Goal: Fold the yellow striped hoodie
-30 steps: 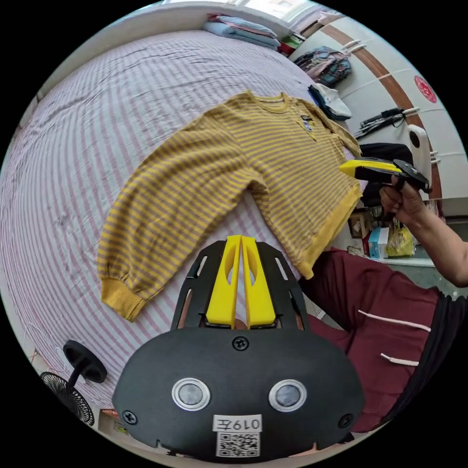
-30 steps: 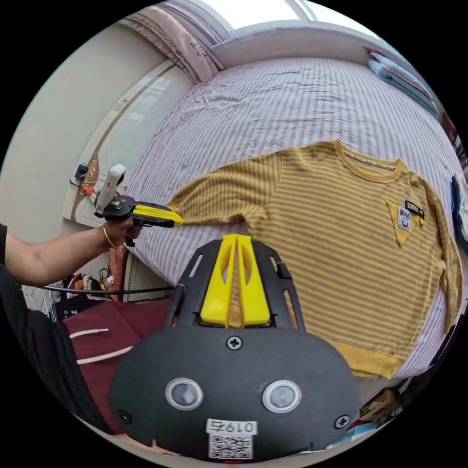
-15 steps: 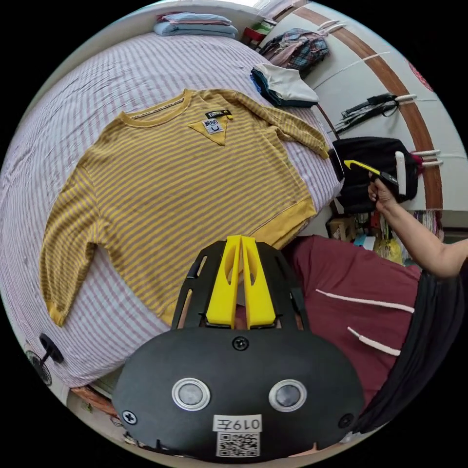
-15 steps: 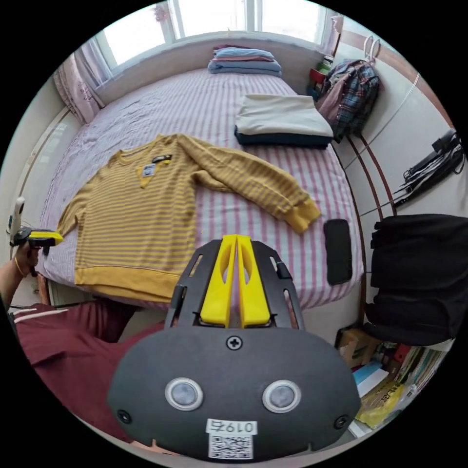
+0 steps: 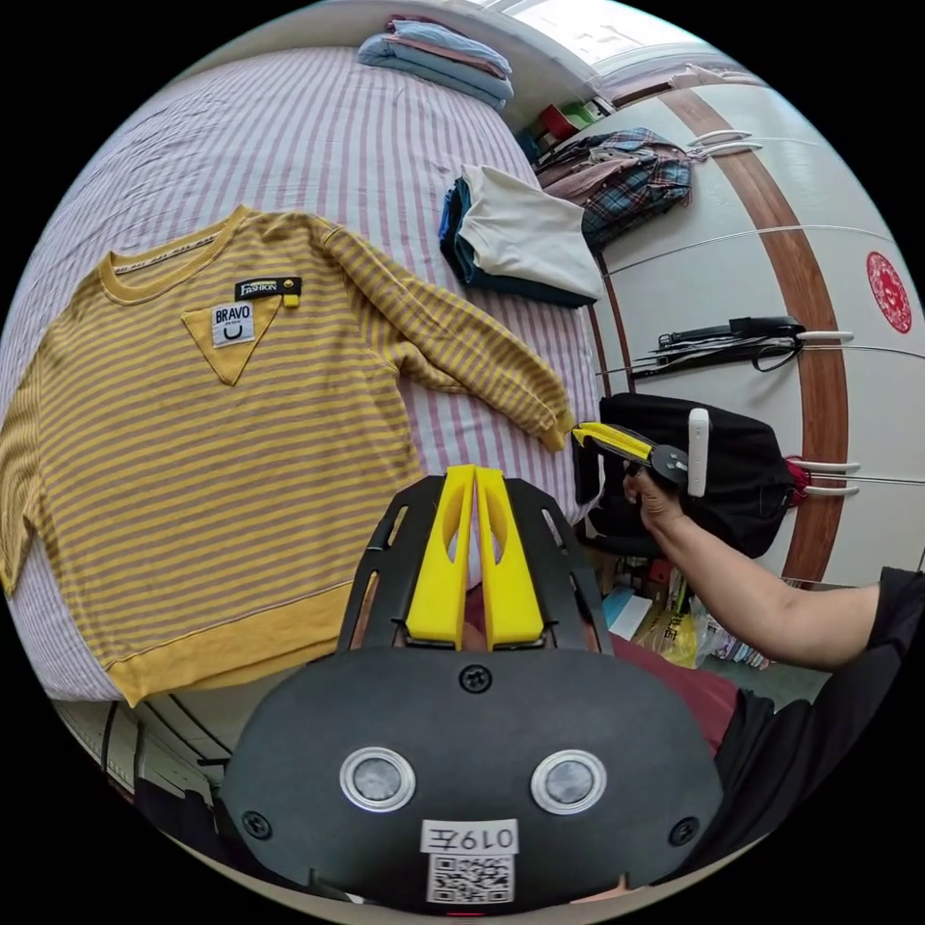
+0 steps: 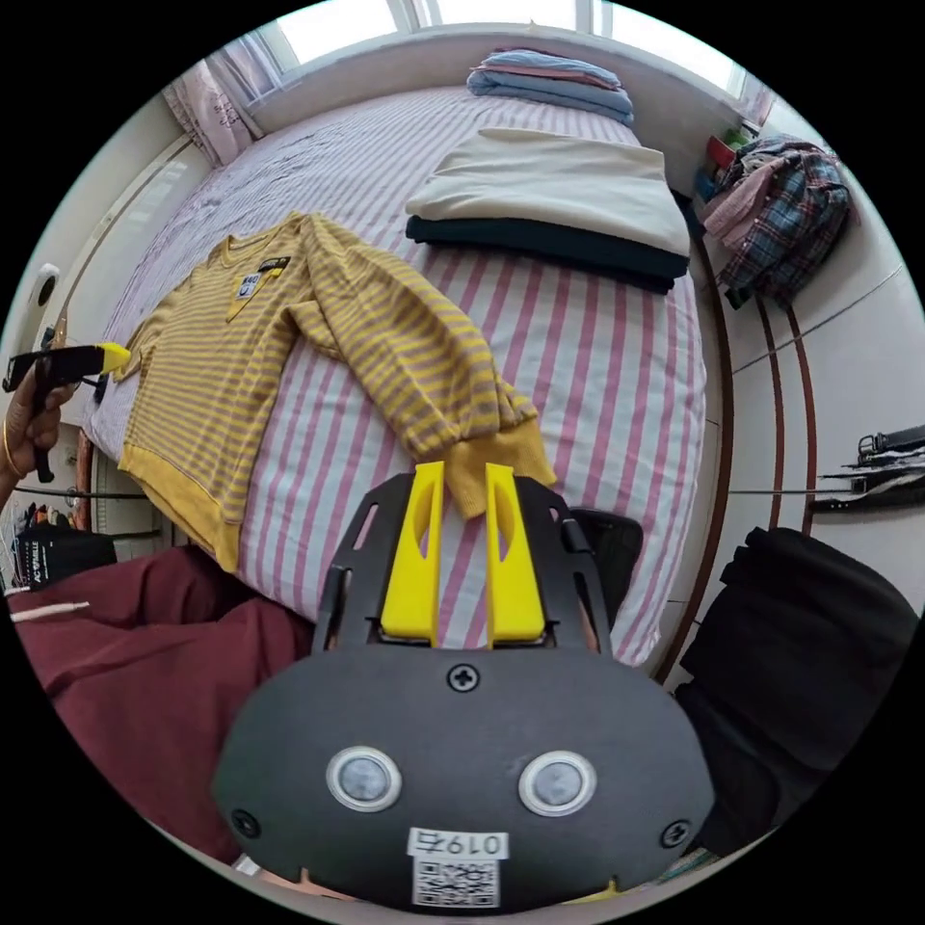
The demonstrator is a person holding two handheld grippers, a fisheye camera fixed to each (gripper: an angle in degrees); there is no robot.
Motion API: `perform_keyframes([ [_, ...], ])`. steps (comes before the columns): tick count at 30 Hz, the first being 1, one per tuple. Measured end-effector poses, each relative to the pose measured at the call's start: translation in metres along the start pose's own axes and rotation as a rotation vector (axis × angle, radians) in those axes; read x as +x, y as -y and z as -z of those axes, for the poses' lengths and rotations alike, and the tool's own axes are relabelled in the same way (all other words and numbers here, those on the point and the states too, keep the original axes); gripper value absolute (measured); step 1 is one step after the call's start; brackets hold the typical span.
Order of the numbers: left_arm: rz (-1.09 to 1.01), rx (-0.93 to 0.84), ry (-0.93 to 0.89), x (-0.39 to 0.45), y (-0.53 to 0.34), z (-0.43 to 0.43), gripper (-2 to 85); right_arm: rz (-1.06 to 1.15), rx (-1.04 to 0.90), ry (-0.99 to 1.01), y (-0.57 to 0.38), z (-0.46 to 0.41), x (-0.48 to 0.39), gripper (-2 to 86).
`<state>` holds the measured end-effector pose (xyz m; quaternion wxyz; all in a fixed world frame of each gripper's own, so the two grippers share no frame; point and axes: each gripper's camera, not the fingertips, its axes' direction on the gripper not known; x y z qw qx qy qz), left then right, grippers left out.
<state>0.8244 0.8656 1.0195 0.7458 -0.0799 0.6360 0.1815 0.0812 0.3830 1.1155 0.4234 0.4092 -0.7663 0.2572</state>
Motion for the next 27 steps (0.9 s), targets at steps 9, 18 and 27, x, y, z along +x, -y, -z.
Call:
perform_keyframes([
  [9,0.132,0.034,-0.086,-0.062,0.102,-0.033,0.8,0.23,-0.099,-0.183,0.044,0.006,-0.095,6.8],
  [18,0.241,0.105,-0.035,-0.115,0.194,-0.04,1.1,0.165,-0.089,0.089,0.1,0.082,-0.074,-0.5],
  [27,0.38,0.215,-0.214,-0.159,0.26,-0.057,3.0,-0.061,-0.045,0.565,0.154,0.181,0.053,-0.2],
])
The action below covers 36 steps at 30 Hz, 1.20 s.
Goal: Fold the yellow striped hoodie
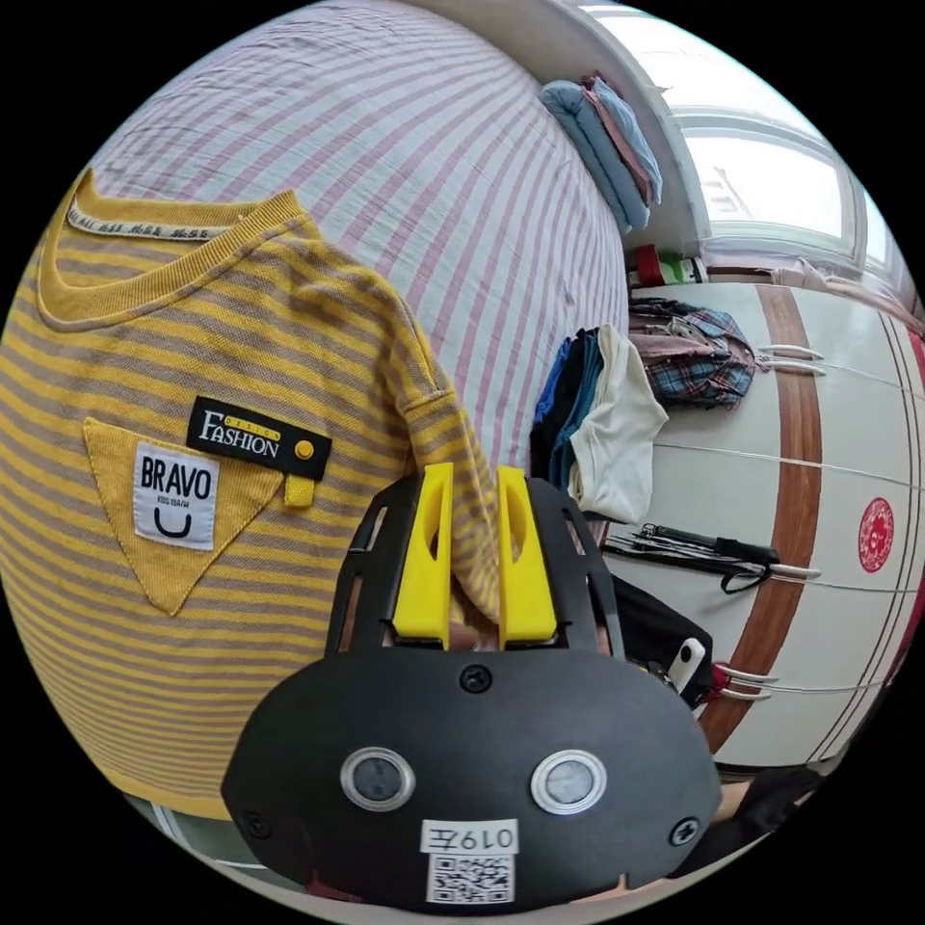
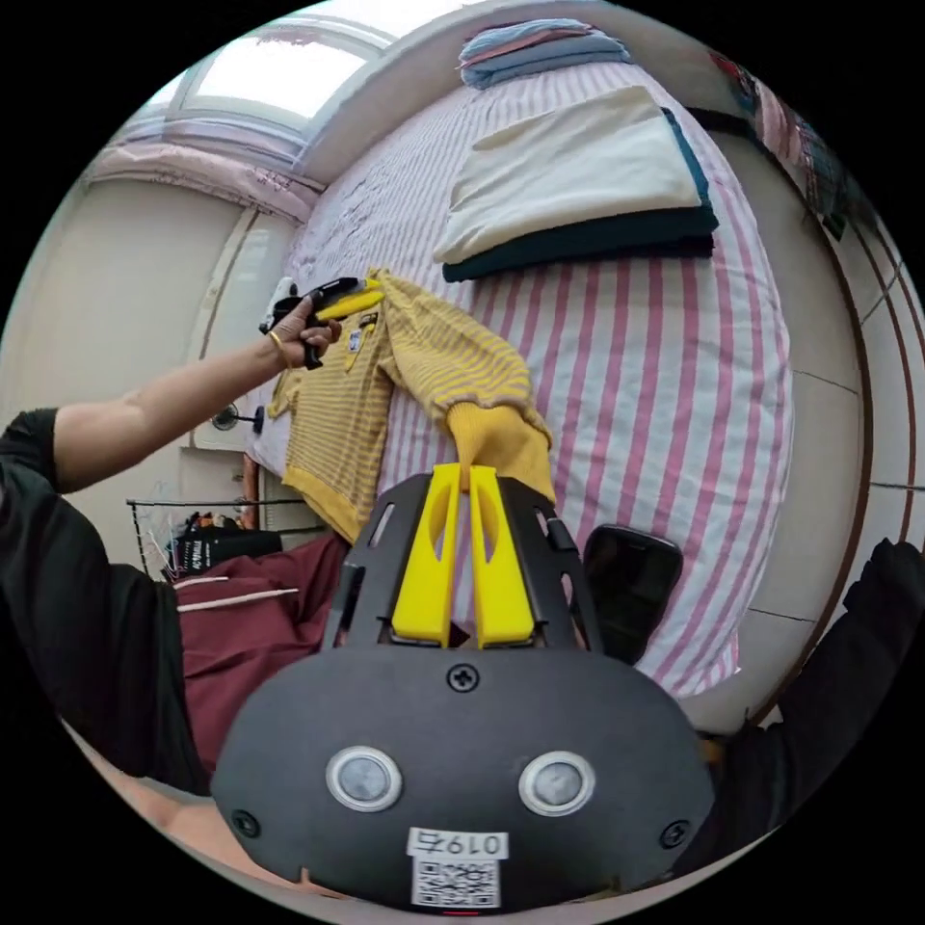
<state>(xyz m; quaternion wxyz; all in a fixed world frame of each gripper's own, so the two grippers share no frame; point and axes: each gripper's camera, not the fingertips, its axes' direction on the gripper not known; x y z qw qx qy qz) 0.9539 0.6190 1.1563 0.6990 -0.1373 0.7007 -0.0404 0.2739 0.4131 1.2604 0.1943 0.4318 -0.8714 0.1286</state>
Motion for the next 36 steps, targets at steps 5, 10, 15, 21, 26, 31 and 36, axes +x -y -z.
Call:
perform_keyframes([
  [5,0.041,0.012,-0.023,0.006,0.022,-0.004,1.3,-0.181,0.059,-0.045,0.012,0.046,0.055,-0.3],
  [10,-0.011,0.017,-0.009,0.013,0.053,-0.003,0.8,-0.267,0.158,0.028,0.024,0.079,0.092,0.1],
  [15,-0.097,0.007,0.085,0.03,0.076,-0.016,0.7,-0.299,0.08,-0.061,0.051,0.076,0.112,1.0],
  [21,-0.185,-0.051,0.027,0.046,0.065,-0.037,0.6,-0.391,0.109,-0.19,0.038,0.098,0.124,7.8],
  [26,-0.42,-0.117,0.203,0.065,-0.013,-0.043,0.7,-0.433,0.203,-0.226,-0.007,0.114,0.111,7.7],
  [31,-0.577,-0.199,0.463,0.063,-0.111,-0.067,0.9,-0.514,0.205,-0.147,-0.047,0.089,0.099,4.8],
  [36,-0.557,-0.281,0.486,0.058,-0.148,-0.091,1.0,-0.512,0.165,0.122,-0.067,0.031,0.093,4.8],
])
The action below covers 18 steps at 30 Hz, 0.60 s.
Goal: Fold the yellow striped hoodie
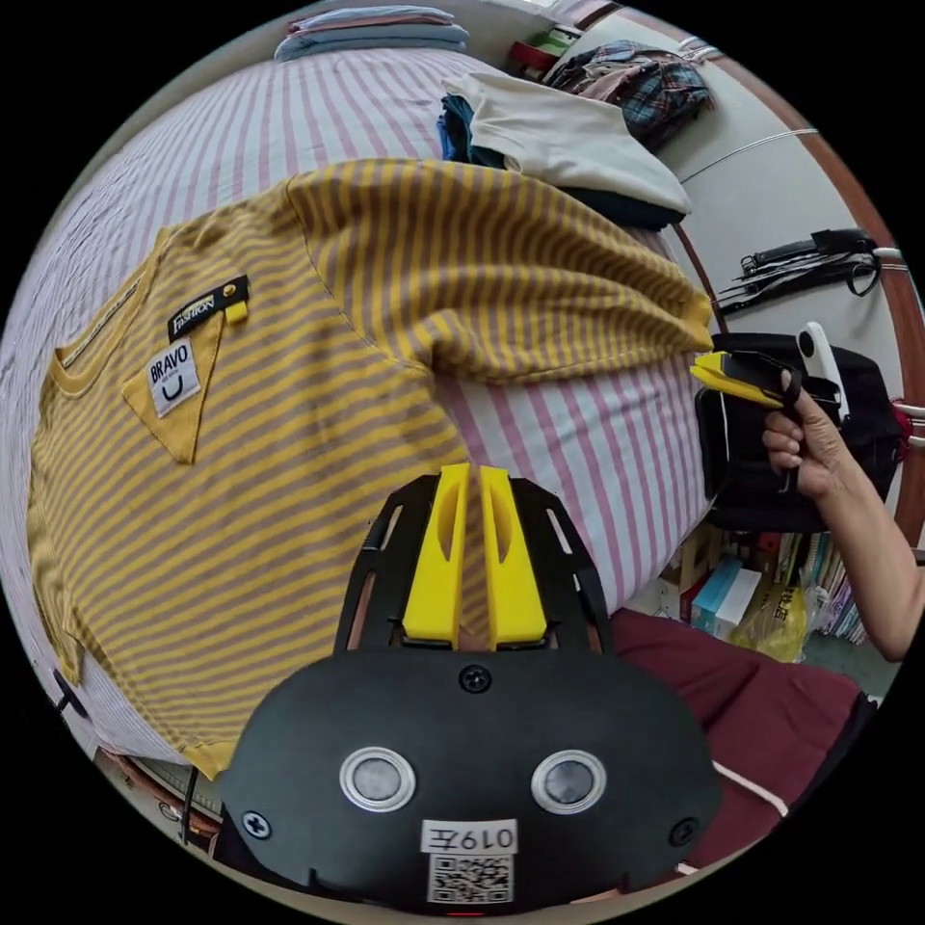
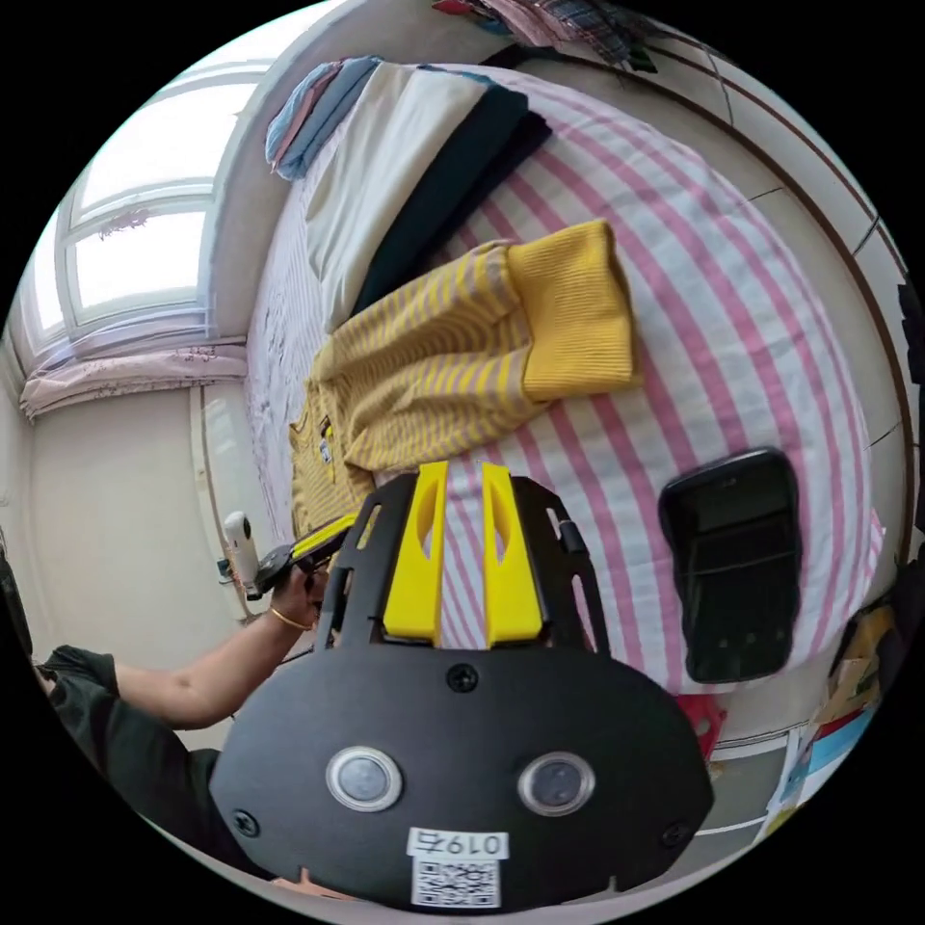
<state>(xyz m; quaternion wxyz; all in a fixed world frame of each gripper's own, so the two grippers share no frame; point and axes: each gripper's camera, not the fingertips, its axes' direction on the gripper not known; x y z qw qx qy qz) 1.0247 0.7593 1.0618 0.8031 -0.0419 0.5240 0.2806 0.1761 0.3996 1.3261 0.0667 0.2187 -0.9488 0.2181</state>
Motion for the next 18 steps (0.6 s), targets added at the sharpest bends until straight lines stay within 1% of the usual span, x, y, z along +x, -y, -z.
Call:
perform_keyframes([
  [2,0.02,-0.078,0.003,0.003,-0.001,-0.018,1.0,0.025,-0.003,-0.005,-0.006,-0.011,-0.003,3.0],
  [3,0.044,-0.153,-0.022,0.002,-0.002,-0.034,0.9,0.052,-0.007,0.02,-0.011,-0.016,-0.008,2.1],
  [4,0.068,-0.172,-0.064,0.0,-0.005,-0.041,0.9,0.071,-0.009,0.038,-0.014,-0.018,-0.011,1.9],
  [5,0.076,-0.161,-0.086,0.0,-0.006,-0.041,0.8,0.115,-0.035,0.062,-0.021,-0.025,-0.022,1.6],
  [7,0.098,-0.091,-0.123,-0.003,-0.015,-0.022,0.8,0.203,-0.127,0.028,-0.034,-0.043,-0.041,2.5],
  [9,0.129,-0.028,-0.085,-0.01,-0.029,-0.001,0.9,0.291,-0.216,-0.024,-0.057,-0.064,-0.059,4.0],
  [11,0.206,0.004,-0.039,-0.027,-0.05,0.017,0.9,0.307,-0.276,0.002,-0.073,-0.083,-0.062,5.3],
  [14,0.41,0.042,0.021,-0.076,-0.101,0.042,0.9,0.331,-0.404,-0.003,-0.105,-0.128,-0.065,6.9],
  [16,0.602,0.095,0.012,-0.125,-0.156,0.062,0.9,0.359,-0.463,-0.05,-0.127,-0.155,-0.062,9.3],
  [18,0.706,0.156,-0.017,-0.156,-0.198,0.077,1.0,0.325,-0.518,-0.042,-0.152,-0.179,-0.049,10.3],
])
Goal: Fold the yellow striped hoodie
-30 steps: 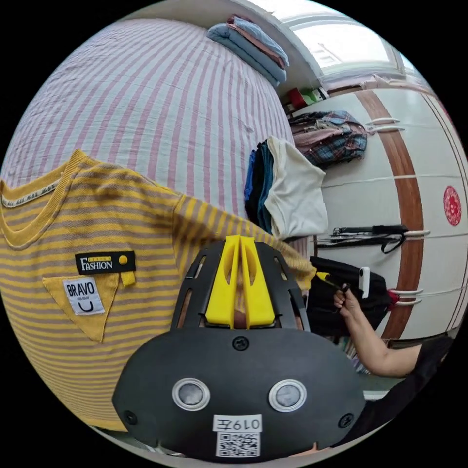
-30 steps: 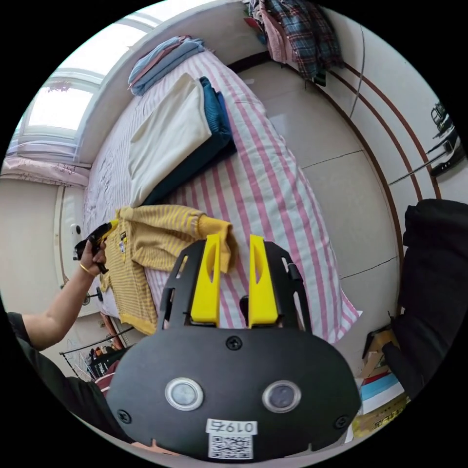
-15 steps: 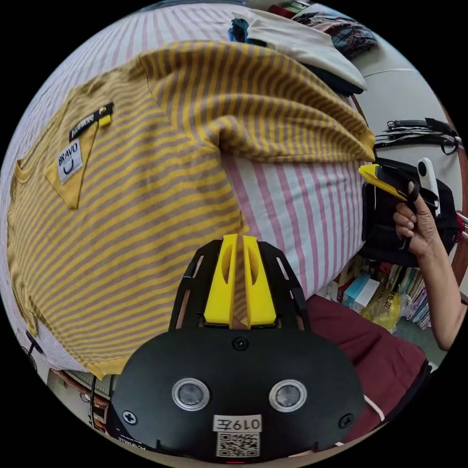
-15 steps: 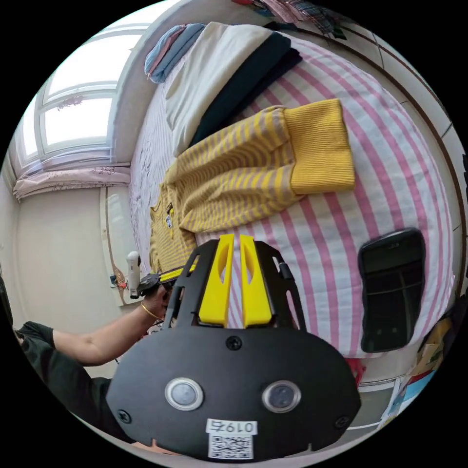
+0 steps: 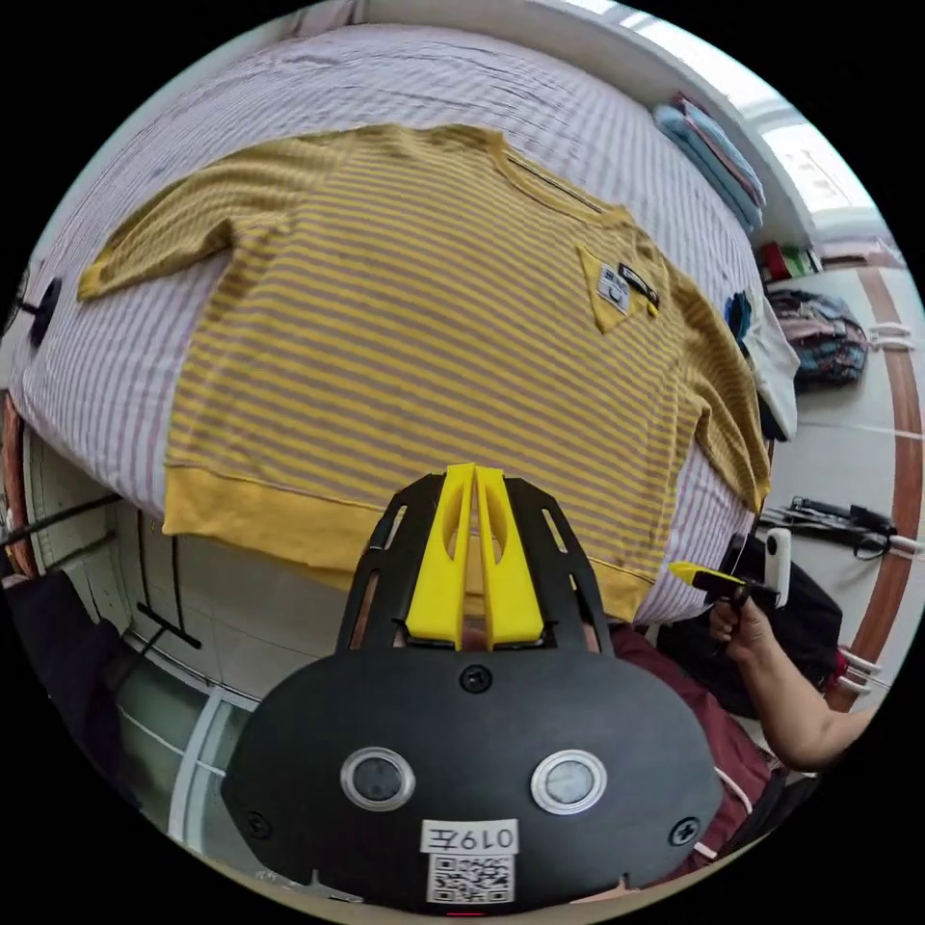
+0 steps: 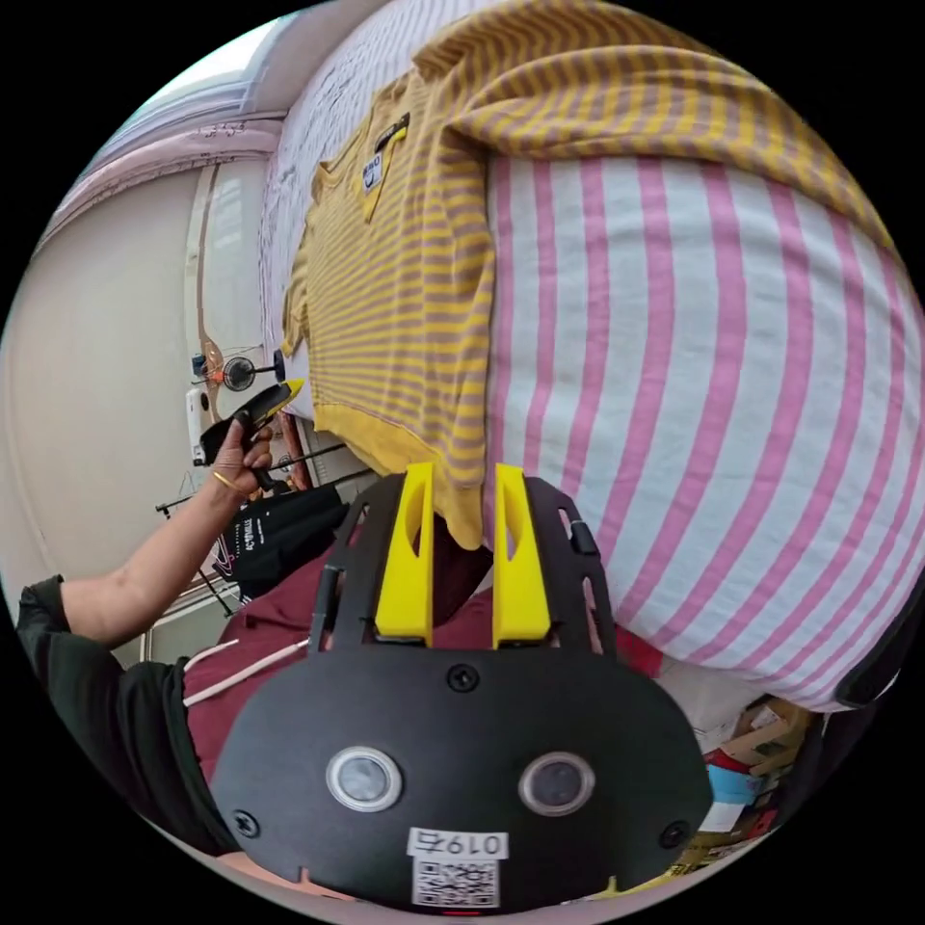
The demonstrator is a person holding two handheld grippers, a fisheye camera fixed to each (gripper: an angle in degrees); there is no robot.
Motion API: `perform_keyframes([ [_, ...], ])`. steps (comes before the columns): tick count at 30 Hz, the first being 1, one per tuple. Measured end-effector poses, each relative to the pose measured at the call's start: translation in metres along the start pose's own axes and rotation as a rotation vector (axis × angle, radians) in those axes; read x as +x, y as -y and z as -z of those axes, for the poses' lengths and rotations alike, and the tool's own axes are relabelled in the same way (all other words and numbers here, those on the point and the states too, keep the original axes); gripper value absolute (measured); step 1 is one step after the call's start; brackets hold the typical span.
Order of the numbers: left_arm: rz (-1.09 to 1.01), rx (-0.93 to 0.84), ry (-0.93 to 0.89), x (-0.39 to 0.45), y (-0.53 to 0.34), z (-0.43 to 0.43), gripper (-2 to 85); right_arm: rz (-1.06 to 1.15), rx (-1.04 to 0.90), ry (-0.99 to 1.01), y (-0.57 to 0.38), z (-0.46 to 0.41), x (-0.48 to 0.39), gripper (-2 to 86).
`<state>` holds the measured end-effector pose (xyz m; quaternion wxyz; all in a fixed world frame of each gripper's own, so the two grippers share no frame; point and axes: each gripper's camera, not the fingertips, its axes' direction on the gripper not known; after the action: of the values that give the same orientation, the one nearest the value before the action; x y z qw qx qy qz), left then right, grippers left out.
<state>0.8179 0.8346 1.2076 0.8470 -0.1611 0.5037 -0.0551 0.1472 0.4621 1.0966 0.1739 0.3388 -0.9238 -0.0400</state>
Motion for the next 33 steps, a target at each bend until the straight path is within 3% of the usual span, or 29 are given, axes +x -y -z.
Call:
perform_keyframes([
  [2,0.034,0.023,-0.018,-0.039,-0.007,0.015,1.1,-0.043,0.01,0.0,-0.014,-0.015,0.004,11.1],
  [7,-0.001,-0.12,0.067,-0.097,-0.002,0.01,0.9,-0.189,0.08,-0.037,-0.059,-0.047,0.019,10.7],
  [11,-0.062,-0.218,0.073,-0.109,0.01,-0.011,0.8,-0.278,0.103,-0.024,-0.082,-0.067,0.031,3.2],
  [13,-0.133,-0.329,0.129,-0.11,0.013,-0.029,0.7,-0.296,0.109,-0.023,-0.093,-0.067,0.034,2.4],
  [18,-0.183,-0.369,0.088,-0.123,0.014,-0.022,0.6,-0.393,0.164,0.091,-0.135,-0.069,0.069,3.4],
  [23,-0.258,-0.421,0.124,-0.121,0.013,-0.008,0.8,-0.278,0.102,-0.026,-0.121,-0.068,0.062,8.0],
  [25,-0.305,-0.332,0.054,-0.106,0.015,0.017,0.9,-0.234,0.059,-0.053,-0.118,-0.059,0.063,7.5],
  [28,-0.38,-0.163,-0.022,-0.066,0.025,0.049,0.9,-0.208,0.175,-0.048,-0.131,-0.008,0.077,6.2],
  [33,-0.512,-0.077,-0.274,0.039,0.068,0.046,0.9,-0.204,0.621,-0.09,-0.166,0.127,0.111,2.1],
])
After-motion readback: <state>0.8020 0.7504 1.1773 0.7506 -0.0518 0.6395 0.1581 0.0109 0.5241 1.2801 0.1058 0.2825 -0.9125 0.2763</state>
